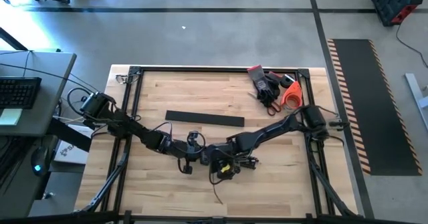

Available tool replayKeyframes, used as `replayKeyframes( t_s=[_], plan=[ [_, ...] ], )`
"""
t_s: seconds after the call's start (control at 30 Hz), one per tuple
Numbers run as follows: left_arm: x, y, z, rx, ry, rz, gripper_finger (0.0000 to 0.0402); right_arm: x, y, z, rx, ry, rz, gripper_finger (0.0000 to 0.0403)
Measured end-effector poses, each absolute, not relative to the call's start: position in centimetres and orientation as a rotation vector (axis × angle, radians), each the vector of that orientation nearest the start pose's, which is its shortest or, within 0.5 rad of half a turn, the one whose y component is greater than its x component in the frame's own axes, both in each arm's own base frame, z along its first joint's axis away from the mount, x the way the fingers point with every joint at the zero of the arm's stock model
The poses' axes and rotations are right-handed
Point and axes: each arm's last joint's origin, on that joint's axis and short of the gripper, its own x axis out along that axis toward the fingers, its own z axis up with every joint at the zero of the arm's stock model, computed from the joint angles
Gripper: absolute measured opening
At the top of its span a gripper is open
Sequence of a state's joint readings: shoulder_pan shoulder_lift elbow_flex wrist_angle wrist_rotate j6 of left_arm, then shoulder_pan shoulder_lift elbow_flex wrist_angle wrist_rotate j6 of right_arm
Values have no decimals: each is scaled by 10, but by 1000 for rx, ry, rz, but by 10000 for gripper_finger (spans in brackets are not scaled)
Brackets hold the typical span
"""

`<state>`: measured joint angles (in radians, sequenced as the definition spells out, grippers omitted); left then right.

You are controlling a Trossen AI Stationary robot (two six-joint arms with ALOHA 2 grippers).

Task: Ziptie cables
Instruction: Put the zip-tied cables into the cable duct

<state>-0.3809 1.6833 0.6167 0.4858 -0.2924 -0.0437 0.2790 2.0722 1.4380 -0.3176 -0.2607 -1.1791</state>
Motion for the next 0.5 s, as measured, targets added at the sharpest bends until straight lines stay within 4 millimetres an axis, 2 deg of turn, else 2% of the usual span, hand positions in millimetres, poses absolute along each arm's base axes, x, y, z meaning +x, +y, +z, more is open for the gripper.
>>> replayKeyframes(
  t_s=[0.27,0.5],
  plan=[
    [279,-105,126,167,588,-87,14,431,131,158,-1136,529,1040,0],
    [267,-106,142,198,613,-109,14,433,131,138,-1101,557,1083,0]
  ],
)
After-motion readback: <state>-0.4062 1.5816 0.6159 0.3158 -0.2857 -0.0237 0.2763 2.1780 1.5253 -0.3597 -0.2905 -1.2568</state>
